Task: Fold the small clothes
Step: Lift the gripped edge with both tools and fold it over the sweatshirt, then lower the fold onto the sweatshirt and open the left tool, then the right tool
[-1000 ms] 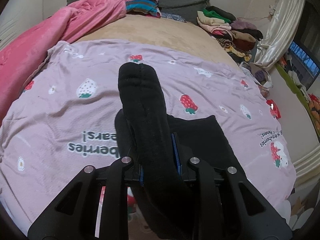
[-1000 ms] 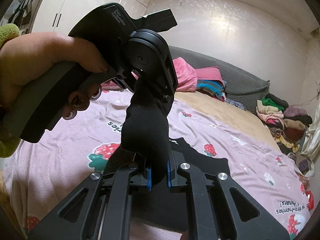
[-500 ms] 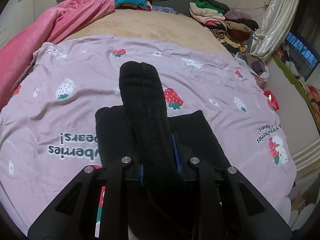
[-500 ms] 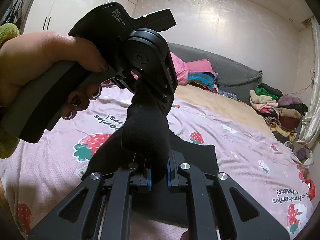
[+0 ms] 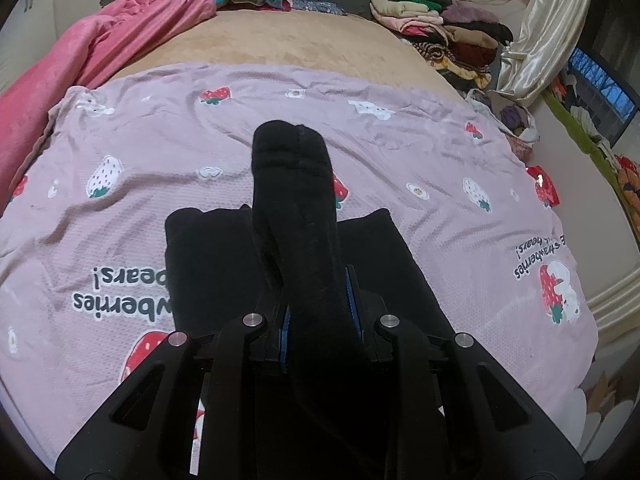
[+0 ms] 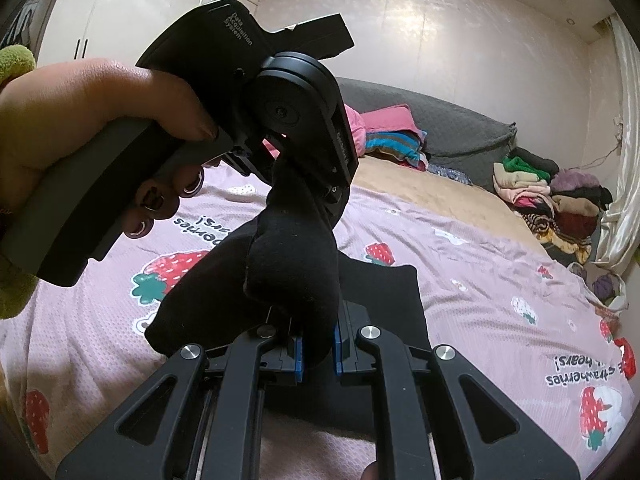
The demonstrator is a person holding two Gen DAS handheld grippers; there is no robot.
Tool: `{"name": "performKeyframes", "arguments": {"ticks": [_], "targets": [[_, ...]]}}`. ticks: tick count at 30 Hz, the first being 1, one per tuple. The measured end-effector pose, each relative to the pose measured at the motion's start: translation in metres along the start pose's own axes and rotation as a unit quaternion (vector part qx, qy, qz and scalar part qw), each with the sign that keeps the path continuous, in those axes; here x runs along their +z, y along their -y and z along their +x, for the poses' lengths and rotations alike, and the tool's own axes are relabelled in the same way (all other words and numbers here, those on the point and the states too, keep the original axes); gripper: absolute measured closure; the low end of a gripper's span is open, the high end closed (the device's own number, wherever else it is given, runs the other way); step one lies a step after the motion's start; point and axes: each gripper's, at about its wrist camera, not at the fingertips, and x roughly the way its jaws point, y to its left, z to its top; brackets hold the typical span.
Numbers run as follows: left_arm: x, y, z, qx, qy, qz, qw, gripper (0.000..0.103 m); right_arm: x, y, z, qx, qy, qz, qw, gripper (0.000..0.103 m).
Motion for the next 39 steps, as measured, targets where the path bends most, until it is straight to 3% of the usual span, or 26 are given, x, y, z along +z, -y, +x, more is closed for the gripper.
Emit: {"name": "performKeyframes", "arguments": {"ticks": [29,35,39], "targets": [[-0.002,0.045,0.058,-0.001,-0.049,0.036,0.9982,0.082,-0.033,0.041,0.017,0.019,-0.059,0.08,0.995,0.094],[-0.001,0.052,0.075,0.0,-0.067,0.039,0.997,0.076,-0.039,0.053,0.024,0.042,-0.079,0.128,0.988,0.093],[-0.002,0.059,0.085,0.006,-0.076,0.049,0.9959,0.072,-0.047,0.07,0.031,0.072,-0.096,0.189,0.975,0.093]]}}
